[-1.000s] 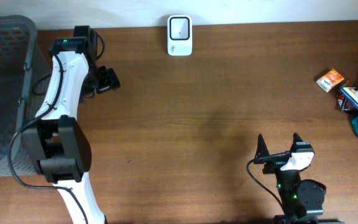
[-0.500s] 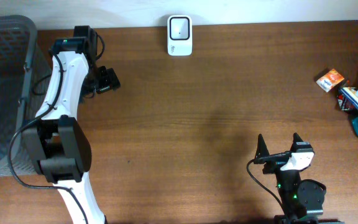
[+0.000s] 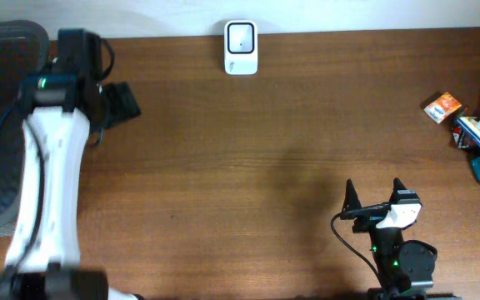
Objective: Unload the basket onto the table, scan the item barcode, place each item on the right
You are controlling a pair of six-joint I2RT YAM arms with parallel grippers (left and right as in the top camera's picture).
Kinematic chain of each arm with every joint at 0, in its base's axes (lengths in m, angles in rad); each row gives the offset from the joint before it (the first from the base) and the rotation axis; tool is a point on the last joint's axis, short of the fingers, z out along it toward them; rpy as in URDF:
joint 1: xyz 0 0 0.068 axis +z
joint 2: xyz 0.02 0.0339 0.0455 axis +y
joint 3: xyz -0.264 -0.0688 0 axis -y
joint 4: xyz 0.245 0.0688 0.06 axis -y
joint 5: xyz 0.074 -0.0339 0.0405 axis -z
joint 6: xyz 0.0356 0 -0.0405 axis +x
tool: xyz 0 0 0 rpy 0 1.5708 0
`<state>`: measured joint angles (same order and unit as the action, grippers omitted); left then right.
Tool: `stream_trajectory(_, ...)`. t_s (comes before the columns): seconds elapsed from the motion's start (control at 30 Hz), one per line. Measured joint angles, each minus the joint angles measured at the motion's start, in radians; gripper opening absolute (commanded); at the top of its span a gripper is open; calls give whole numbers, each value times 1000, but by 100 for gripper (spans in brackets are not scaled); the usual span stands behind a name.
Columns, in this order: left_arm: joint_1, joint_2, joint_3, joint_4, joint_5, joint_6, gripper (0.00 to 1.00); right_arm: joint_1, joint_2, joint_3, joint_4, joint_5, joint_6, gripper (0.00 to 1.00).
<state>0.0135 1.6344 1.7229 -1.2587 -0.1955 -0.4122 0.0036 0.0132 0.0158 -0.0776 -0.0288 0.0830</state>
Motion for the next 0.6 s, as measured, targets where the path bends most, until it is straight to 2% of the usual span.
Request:
stream_trajectory(0.1,0,-121,-165,97,-22,0,99,0,-1,0,0,3,0,98)
stream_trajectory(0.17,-4,-230,-348,188,-22,0,99,0,-1,0,0,3,0,98)
stream_trajectory(0.37,-52,-533,-681,427,2,4,99,0,-1,-1,0,3,0,98)
stream_trajectory(0.47,-97,-760,-817,463,3,42,99,1,-1,-1,0,3,0,98)
stream_trajectory(0.6,-105,-987,-897,405,-46,81,99,1,-1,-1,0,3,0,98)
